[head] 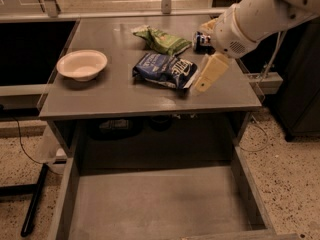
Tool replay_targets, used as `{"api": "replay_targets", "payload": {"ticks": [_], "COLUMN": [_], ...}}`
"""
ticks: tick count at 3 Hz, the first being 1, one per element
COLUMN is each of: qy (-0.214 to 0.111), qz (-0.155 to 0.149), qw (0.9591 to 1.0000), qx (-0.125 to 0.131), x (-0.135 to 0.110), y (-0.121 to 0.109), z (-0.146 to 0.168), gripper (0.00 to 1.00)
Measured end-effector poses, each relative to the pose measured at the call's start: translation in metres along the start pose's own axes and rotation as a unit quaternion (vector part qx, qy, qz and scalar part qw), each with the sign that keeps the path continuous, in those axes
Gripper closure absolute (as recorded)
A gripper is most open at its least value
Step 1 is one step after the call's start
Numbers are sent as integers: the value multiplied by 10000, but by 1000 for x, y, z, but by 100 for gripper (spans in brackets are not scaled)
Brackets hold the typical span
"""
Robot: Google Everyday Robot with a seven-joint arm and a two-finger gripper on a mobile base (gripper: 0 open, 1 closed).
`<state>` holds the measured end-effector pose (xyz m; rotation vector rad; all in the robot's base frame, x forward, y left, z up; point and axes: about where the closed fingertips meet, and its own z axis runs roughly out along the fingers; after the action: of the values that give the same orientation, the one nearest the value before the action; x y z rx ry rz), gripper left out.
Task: Place blue chip bag into top drawer
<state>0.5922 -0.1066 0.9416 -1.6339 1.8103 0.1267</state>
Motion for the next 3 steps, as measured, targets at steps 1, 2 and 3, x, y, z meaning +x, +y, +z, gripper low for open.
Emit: {"api": "replay_targets", "payload": {"ticks": [1, 2, 3], "qy": [-156, -313, -452], "qz": [248, 489, 706], "qw": [9996, 9982, 9960], "qx": [-8, -141, -312], "x": [0, -2, -3], "y": [-23, -34, -42], "z": [35, 60, 88], "gripper": [0, 0, 0]}}
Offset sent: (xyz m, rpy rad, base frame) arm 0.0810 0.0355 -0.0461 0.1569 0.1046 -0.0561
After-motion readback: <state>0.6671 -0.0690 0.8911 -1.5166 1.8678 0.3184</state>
